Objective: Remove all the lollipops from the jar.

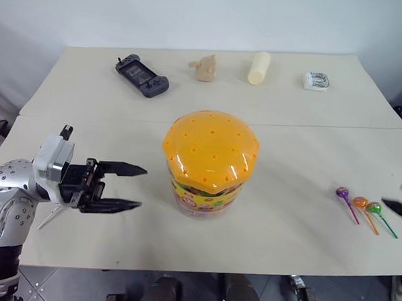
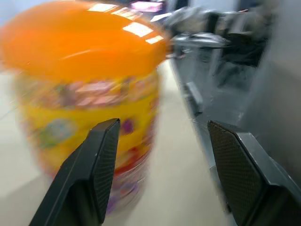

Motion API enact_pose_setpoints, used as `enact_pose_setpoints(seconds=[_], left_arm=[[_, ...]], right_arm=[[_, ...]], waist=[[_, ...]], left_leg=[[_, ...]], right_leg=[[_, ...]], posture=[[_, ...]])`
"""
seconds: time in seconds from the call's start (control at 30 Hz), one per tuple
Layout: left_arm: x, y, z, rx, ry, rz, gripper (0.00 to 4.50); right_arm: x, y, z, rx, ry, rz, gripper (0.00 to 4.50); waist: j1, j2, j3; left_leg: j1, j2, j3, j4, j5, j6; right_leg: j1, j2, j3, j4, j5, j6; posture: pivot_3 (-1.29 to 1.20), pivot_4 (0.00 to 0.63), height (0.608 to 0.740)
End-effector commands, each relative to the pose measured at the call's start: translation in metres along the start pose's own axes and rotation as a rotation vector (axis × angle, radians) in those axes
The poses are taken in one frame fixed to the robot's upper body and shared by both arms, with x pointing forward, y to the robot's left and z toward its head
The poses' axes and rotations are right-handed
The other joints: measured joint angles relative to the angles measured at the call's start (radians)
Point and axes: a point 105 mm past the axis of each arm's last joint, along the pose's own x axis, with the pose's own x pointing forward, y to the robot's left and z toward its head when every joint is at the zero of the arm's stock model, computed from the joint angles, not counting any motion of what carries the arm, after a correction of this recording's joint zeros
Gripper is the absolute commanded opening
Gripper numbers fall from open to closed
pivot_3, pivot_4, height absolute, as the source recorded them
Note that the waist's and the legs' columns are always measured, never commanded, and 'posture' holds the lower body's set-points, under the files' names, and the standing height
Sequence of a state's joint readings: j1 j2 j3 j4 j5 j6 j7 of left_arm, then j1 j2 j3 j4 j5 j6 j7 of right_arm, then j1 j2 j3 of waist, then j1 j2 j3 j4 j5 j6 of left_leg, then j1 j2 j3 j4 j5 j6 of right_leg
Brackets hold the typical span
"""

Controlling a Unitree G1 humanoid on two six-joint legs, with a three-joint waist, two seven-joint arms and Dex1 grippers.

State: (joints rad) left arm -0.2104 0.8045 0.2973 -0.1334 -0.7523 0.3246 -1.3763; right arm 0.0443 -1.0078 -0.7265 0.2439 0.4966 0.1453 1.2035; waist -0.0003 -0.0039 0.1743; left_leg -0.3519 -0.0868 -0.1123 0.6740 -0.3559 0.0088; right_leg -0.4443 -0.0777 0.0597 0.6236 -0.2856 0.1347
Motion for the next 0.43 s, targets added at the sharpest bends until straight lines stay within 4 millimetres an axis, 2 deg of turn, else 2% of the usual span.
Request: enact_pose_setpoints(seconds=[0.03, 0.1, 0.13, 0.2, 0.3, 0.37, 0.43], left_arm=[[-0.023, 0.016, -0.007, 0.045, 0.055, 0.156, 3.16], [-0.037, 0.028, -0.013, 0.037, 0.062, 0.291, 3.16], [-0.042, 0.032, -0.018, 0.046, 0.065, 0.341, 3.16], [-0.044, 0.034, -0.023, 0.059, 0.070, 0.387, 3.16], [-0.044, 0.035, -0.027, 0.063, 0.080, 0.466, 3.16], [-0.043, 0.035, -0.031, 0.087, 0.102, 0.526, 3.16], [-0.044, 0.040, -0.033, 0.118, 0.103, 0.652, 3.16]], right_arm=[[0.006, 0.024, 0.036, -0.058, -0.124, 0.141, 4.46], [0.022, 0.052, 0.056, -0.070, -0.219, 0.263, 4.46], [0.033, 0.076, 0.061, -0.111, -0.236, 0.359, 4.46], [0.045, 0.106, 0.066, -0.153, -0.267, 0.462, 4.46], [0.058, 0.125, 0.073, -0.166, -0.344, 0.488, 4.46], [0.067, 0.131, 0.073, -0.175, -0.380, 0.466, 4.46], [0.077, 0.133, 0.060, -0.167, -0.395, 0.398, 4.46]], waist=[[0.001, 0.000, 0.000], [-0.002, 0.000, 0.000], [-0.002, 0.000, 0.000], [0.000, 0.000, 0.000], [0.006, 0.000, 0.000], [0.015, 0.000, 0.000], [0.021, -0.001, 0.000]], left_leg=[[0.000, 0.000, 0.000, 0.000, 0.000, 0.000], [0.000, 0.000, 0.000, 0.000, 0.000, 0.000], [0.000, 0.001, 0.000, 0.000, 0.000, 0.000], [0.000, 0.001, 0.000, 0.000, 0.000, -0.001], [-0.001, 0.001, -0.001, 0.001, -0.001, -0.001], [-0.002, -0.001, -0.001, 0.003, -0.001, 0.000], [-0.002, -0.001, -0.001, 0.005, -0.002, 0.001]], right_leg=[[0.000, 0.000, 0.000, 0.000, 0.000, 0.000], [0.000, 0.000, 0.000, 0.000, 0.000, 0.000], [0.000, 0.000, 0.000, 0.000, 0.000, 0.000], [0.000, 0.000, 0.000, 0.001, 0.000, 0.000], [0.000, 0.000, -0.001, 0.000, 0.000, 0.000], [-0.001, -0.001, -0.001, 0.000, 0.000, 0.000], [0.000, -0.002, -0.001, 0.000, 0.000, 0.000]], posture=[[0.00, 0.150, 0.740], [0.00, 0.150, 0.740], [0.00, 0.150, 0.740], [0.00, 0.150, 0.740], [0.00, 0.150, 0.740], [0.00, 0.150, 0.740], [0.00, 0.150, 0.740]])
